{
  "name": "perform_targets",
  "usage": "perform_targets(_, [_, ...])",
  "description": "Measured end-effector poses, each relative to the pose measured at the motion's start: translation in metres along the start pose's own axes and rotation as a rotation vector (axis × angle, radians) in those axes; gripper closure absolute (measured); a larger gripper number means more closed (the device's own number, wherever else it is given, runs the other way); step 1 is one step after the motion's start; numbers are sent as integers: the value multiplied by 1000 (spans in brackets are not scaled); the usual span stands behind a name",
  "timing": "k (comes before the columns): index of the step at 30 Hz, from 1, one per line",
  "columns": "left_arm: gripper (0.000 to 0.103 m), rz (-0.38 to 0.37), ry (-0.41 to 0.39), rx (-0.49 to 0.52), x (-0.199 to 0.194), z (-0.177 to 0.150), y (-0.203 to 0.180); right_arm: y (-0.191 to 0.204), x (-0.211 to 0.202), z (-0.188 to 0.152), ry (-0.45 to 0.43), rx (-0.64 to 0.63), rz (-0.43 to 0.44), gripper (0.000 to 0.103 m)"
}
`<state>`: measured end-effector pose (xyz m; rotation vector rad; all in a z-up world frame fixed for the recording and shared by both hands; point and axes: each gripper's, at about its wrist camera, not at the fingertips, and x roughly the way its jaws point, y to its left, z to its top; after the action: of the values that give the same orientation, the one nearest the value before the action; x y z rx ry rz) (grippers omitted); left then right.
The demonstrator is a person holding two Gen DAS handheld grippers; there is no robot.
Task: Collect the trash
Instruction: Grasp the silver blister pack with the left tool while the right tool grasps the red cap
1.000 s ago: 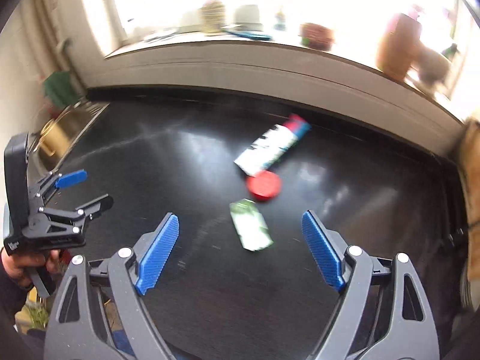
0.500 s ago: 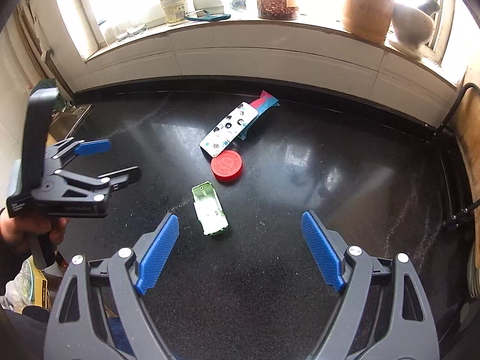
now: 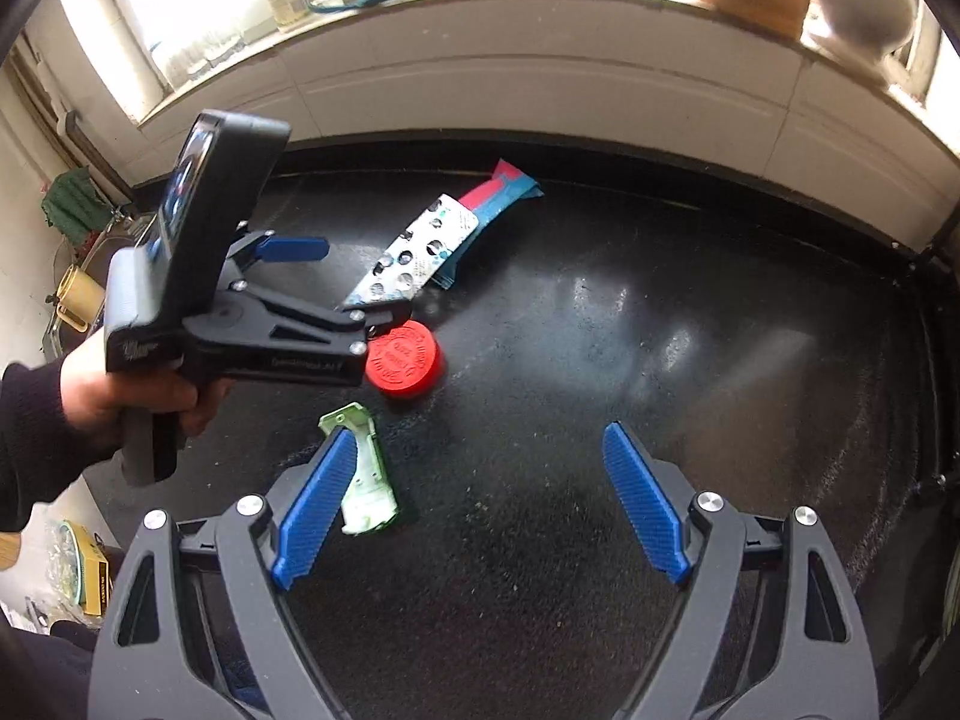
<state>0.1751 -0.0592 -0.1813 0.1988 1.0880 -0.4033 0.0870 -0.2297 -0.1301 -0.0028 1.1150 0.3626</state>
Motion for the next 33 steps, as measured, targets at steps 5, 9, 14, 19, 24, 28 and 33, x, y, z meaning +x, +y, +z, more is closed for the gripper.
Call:
perform_targets(5, [16,-57,25,30,23,5,7,-2,30,14,44,-7,22,22])
perform_targets(9, [46,-76,1,76,21,2,6,3,60,22,68,-32,42,22])
perform_targets(14, [59,-69,-47,91,0,-6,9,16,86,25,93,-78,62,22])
perform_targets(19, [59,-56,-81,30,-27,-18,23,42,108,26,103,-172,50,22])
perform_targets(24, [59,-3,-89,-85,-51,-36,46,66,118,30,75,-265,12,22])
perform_targets(28, [59,36,-71,-177,-63,-56,60,82,117,29,46,-327,-11,53])
perform_targets(33, [59,79,-57,-239,-84,-85,61,85,100,30,42,-314,-7,54])
